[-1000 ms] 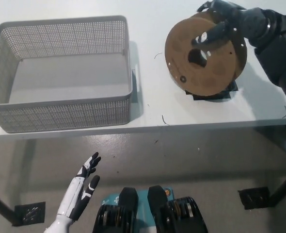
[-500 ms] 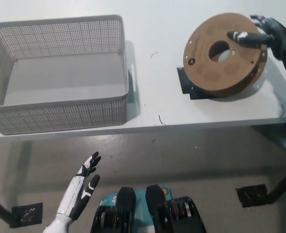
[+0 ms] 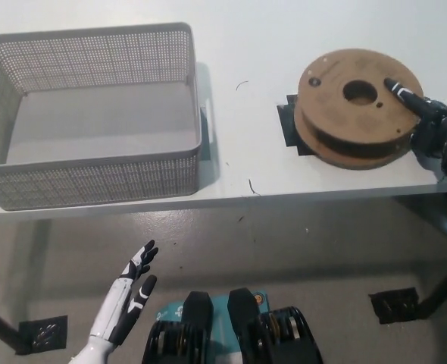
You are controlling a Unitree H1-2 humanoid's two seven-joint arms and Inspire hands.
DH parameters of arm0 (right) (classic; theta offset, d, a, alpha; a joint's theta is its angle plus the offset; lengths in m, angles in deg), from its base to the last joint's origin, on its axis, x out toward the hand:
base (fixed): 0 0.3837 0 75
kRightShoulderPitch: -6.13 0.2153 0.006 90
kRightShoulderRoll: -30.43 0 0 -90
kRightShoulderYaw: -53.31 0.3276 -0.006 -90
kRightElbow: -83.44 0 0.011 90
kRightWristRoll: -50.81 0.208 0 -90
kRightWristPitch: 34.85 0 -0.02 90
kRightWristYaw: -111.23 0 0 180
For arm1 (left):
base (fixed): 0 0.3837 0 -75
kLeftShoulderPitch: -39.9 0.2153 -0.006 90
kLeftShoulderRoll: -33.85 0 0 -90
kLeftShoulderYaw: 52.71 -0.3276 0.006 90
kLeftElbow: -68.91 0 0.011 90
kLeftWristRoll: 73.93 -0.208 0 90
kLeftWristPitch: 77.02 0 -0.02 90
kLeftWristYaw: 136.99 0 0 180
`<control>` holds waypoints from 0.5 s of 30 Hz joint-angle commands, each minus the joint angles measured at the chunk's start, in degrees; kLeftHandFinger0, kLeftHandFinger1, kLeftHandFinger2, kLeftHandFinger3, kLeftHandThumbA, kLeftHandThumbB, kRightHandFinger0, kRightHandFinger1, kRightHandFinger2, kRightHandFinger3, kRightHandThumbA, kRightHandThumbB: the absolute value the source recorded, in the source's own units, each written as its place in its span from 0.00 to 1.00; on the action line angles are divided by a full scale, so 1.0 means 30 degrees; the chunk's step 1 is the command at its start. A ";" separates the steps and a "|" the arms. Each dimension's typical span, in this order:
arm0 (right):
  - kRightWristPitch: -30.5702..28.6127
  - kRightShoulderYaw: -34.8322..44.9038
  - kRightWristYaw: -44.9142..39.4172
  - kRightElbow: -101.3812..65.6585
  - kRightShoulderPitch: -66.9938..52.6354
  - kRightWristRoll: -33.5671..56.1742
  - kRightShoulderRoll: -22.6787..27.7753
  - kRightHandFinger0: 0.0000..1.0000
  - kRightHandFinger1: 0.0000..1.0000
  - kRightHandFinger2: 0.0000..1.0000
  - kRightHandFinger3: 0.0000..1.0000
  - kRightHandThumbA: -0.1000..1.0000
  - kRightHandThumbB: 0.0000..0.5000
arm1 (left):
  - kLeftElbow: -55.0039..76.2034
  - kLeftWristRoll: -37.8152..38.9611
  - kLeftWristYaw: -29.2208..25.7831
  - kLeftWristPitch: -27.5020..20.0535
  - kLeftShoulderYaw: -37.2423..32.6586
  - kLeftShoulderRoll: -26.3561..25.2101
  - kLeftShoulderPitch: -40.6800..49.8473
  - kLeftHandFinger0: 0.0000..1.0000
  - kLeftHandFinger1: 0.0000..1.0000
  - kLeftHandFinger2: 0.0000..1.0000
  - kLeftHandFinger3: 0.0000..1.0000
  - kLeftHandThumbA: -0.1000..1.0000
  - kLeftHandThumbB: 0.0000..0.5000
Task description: Use the right hand to pick up a 3d printing filament and place it into a container on the left side
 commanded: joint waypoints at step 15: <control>0.1809 0.6344 -0.0880 -0.0756 0.3570 0.6893 -0.1240 0.00 0.16 0.69 1.00 0.00 0.17 | 0.0043 -0.0330 -0.0215 -0.1028 -0.0239 -0.0206 -0.0056 1.00 1.00 1.00 1.00 1.00 0.40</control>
